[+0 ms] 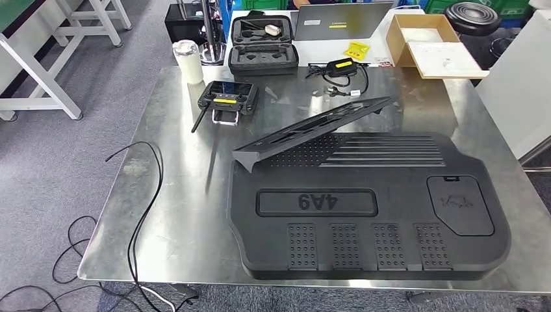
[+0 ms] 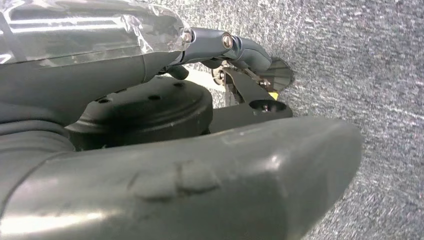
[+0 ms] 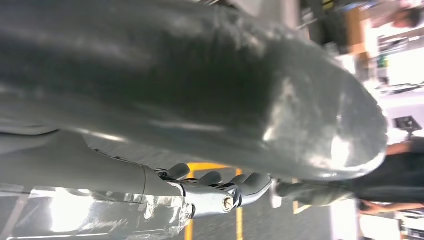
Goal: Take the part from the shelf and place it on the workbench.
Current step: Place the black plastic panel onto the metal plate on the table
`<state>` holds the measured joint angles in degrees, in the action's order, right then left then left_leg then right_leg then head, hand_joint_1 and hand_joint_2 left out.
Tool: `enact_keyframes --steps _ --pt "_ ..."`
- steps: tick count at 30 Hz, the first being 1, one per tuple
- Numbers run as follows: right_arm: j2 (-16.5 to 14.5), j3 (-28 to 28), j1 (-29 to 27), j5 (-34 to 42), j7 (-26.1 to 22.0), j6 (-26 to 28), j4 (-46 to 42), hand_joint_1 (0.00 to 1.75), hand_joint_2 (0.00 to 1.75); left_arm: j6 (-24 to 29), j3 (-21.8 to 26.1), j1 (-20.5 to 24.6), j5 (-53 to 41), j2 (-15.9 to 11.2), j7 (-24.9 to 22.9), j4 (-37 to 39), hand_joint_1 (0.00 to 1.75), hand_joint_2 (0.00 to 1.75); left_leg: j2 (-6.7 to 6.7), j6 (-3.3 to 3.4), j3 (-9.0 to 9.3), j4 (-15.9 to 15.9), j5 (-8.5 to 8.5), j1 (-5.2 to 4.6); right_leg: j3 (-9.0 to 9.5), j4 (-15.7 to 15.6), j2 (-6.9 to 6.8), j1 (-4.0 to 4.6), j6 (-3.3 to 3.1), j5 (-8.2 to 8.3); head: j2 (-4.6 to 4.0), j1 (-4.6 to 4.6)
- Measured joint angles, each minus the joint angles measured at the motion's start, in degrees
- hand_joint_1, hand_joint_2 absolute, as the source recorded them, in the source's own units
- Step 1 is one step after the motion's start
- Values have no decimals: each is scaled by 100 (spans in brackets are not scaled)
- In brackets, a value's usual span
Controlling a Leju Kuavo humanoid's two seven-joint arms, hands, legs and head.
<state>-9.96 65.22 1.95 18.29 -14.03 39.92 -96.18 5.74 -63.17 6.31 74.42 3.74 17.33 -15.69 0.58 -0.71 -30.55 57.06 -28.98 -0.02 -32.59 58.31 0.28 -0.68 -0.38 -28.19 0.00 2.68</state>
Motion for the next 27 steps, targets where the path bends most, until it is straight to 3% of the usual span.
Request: enact_keyframes --steps 5,10,17,27 --pt "-36 1 -20 -57 49 2 493 0 0 10 0 -5 24 0 -2 0 0 0 0 -1 11 -1 -1 0 9 0 0 3 -4 -3 0 -1" --pt "-77 2 -23 -978 574 2 1126 0 0 33 0 -6 99 0 -26 0 0 0 0 -6 22 -3 -7 2 25 0 0 9 -10 -10 0 0" --pt "-291 -6 4 -1544 97 2 2570 0 0 156 0 -5 279 0 -107 0 0 0 0 -8 38 -6 -13 6 44 0 -1 14 -20 -20 0 -1" --pt "-361 -44 75 -1524 -91 2 3931 0 0 183 -12 -5 343 0 -133 -7 0 0 0 -10 53 -8 -15 8 59 0 -1 16 -27 -25 0 0"
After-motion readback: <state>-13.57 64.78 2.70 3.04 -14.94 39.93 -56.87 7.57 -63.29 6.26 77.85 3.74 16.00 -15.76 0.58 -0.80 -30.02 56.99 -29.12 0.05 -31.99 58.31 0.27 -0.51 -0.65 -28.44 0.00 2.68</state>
